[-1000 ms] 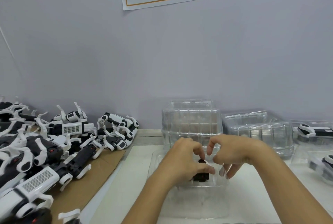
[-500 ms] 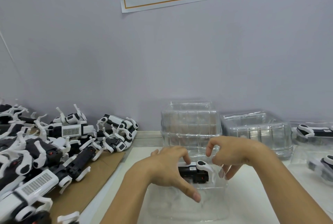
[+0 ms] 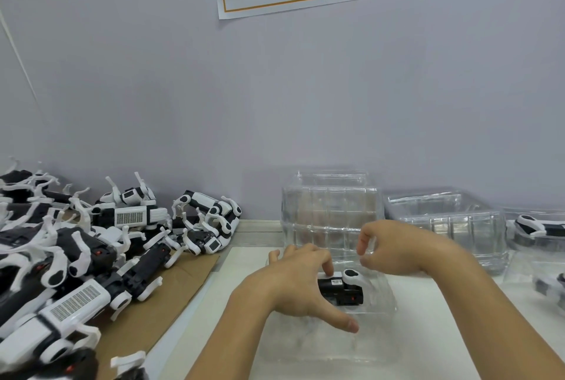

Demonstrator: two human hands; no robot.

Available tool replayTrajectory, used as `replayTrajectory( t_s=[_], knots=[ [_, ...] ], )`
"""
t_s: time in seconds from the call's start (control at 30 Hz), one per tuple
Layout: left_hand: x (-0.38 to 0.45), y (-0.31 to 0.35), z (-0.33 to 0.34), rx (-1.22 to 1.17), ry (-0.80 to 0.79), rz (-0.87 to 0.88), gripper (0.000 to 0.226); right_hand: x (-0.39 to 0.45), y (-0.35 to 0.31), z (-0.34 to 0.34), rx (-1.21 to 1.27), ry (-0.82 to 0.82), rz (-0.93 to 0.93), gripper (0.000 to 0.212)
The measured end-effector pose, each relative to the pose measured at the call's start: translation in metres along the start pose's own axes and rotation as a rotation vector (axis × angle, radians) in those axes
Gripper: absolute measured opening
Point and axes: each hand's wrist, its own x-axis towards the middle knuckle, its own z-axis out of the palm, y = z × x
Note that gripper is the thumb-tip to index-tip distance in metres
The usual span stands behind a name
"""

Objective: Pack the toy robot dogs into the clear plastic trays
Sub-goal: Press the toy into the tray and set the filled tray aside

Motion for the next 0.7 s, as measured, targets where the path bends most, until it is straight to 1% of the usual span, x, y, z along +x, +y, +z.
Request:
replayTrajectory(
  t_s=[0.07,0.13,0.33,0.43,0.63,0.7],
  knots=[
    [0.001,-0.001,0.001,-0.019,0.012,-0.003,0.067,0.001,-0.007,0.002,0.002,0.038,-0.078,0.011],
    [0.002,-0.004,0.003,-0.044,0.017,-0.004,0.067,0.003,-0.015,0.008,0.034,0.029,-0.133,0.012],
    [0.003,-0.006,0.004,-0.086,0.023,-0.023,0.075,0.008,-0.026,0.023,-0.012,0.042,-0.097,0.023],
    [0.002,-0.004,0.003,-0.098,0.022,-0.034,0.076,0.009,-0.028,0.027,-0.049,0.079,-0.095,0.016],
    [-0.002,-0.002,0.001,-0.124,0.005,-0.037,0.072,0.01,-0.03,0.027,-0.136,0.074,-0.107,0.017],
    [-0.003,-0.001,0.0,-0.116,0.004,-0.031,0.07,0.012,-0.027,0.026,-0.103,0.087,-0.141,0.01]
  ],
)
